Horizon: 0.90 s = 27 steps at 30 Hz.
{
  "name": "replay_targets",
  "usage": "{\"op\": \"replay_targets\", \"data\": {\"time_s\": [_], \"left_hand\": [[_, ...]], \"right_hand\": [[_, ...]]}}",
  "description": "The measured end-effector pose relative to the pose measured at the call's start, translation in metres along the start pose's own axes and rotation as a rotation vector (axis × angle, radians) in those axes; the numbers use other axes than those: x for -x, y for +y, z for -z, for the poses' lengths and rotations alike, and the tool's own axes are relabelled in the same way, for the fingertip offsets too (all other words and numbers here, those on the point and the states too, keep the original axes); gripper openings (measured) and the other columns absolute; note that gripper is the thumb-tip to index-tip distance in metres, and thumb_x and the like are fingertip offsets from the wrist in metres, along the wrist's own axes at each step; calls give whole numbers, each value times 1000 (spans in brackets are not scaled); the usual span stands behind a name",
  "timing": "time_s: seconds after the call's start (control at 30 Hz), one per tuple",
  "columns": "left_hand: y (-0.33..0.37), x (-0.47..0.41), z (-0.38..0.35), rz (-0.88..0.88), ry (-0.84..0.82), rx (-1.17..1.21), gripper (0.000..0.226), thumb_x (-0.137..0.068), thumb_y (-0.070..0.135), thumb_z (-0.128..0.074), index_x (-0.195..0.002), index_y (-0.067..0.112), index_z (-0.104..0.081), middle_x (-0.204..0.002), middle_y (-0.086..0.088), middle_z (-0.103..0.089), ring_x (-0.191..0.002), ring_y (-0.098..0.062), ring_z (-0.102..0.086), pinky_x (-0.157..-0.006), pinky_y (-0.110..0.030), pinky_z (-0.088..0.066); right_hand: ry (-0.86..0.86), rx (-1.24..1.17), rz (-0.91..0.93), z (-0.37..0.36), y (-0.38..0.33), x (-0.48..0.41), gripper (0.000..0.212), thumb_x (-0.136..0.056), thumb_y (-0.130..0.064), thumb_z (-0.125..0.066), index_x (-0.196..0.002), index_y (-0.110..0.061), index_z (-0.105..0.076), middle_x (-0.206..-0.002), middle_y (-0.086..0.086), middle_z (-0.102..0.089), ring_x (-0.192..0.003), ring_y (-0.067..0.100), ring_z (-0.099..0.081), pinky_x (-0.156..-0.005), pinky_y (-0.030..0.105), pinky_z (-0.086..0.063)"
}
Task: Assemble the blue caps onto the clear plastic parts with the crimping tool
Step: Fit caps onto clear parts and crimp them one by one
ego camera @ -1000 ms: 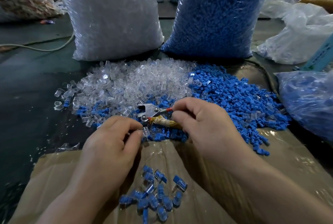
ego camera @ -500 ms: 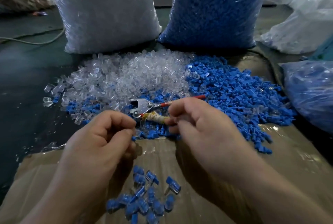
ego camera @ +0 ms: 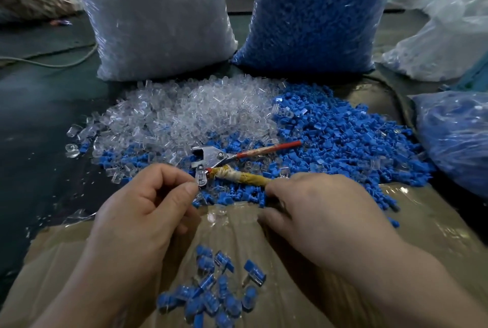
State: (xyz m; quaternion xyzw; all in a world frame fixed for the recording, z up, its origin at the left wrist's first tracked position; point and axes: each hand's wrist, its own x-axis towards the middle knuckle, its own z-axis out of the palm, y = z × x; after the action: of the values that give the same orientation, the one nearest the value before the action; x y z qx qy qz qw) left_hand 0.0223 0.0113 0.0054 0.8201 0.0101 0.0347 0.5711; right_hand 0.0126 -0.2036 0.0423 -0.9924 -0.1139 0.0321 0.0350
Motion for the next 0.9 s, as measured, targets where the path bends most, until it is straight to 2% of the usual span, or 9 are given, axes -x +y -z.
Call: {"op": "replay_targets", "data": {"time_s": [0.1, 0.2, 0.37, 0.47, 0.57, 0.67, 0.73, 0.8, 0.9], "left_hand": [[2, 1, 1, 3, -9, -13, 33, -61, 58, -61, -86, 39, -70, -68, 5, -72, -56, -9, -66, -56, -28, -49], [1, 2, 0, 24, -15, 0, 14, -71, 42, -67, -84, 37, -71, -68, 3, -72, -55, -8, -65, -50, -21, -48], [0, 3, -1, 24, -23, 18, 11, -83, 23, -73, -79, 34, -72, -64, 0, -71, -50, -6, -62, -41, -15, -45], [-2, 2, -1, 2, -35, 58, 6, -74, 35, -73, -80, 35, -72, -64, 0, -72, -51, -8, -64, -43, -17, -48], [-6, 1, 1, -44, -59, 68, 27, -63, 51, -67, -85, 35, -72, -67, 0, -73, -56, -13, -68, -45, -22, -51], [-9, -1, 1, -53, -62, 127, 28, -62, 50, -69, -88, 38, -72, -72, -3, -73, -58, -18, -70, -46, -24, -51], [-10, -1, 1, -49, -79, 161, 29, -63, 47, -70, -90, 38, -73, -74, -5, -73, -58, -18, -70, -45, -23, -51], [-10, -1, 1, -38, -103, 195, 29, -64, 45, -72, -91, 36, -74, -75, -6, -74, -58, -18, -70, -45, -22, -50], [-7, 1, 1, -36, -121, 224, 27, -66, 39, -77, -93, 34, -75, -73, -6, -73, -58, -19, -70, -46, -22, -51]], "right_hand": [[52, 51, 39, -12, -6, -6, 35, -94, -62, -34, -107, -33, -49, -82, -8, -41, -69, 20, -46, -49, 29, -34], [81, 39, 59, -19, -13, -10, 26, -97, -54, -35, -101, -31, -48, -82, -7, -45, -64, 21, -42, -44, 28, -25], [91, -49, 56, -21, -15, -13, 12, -99, -34, -46, -92, -29, -39, -73, -10, -39, -61, 19, -47, -48, 34, -41], [75, -110, 71, -18, -13, -9, 17, -97, -37, -42, -85, -29, -32, -72, -10, -40, -66, 17, -50, -57, 34, -47], [57, -149, 98, -13, -15, -6, 12, -95, -35, -41, -87, -30, -33, -79, -10, -44, -70, 16, -50, -61, 33, -46], [56, -202, 94, -10, -17, -6, 6, -92, -35, -43, -95, -30, -41, -85, -10, -51, -75, 15, -53, -66, 35, -49], [52, -326, 42, -8, -14, -5, 22, -89, -37, -44, -111, -35, -50, -89, -13, -57, -77, 8, -56, -69, 33, -51], [15, -535, 2, -5, -13, -3, 35, -87, -37, -43, -120, -40, -55, -76, -25, -59, -63, -1, -56, -53, 16, -43], [-75, -1033, -104, -3, -14, -1, 31, -93, -21, -45, -100, -39, -70, -46, -17, -48, -38, 2, -41, -38, 12, -28]]}}
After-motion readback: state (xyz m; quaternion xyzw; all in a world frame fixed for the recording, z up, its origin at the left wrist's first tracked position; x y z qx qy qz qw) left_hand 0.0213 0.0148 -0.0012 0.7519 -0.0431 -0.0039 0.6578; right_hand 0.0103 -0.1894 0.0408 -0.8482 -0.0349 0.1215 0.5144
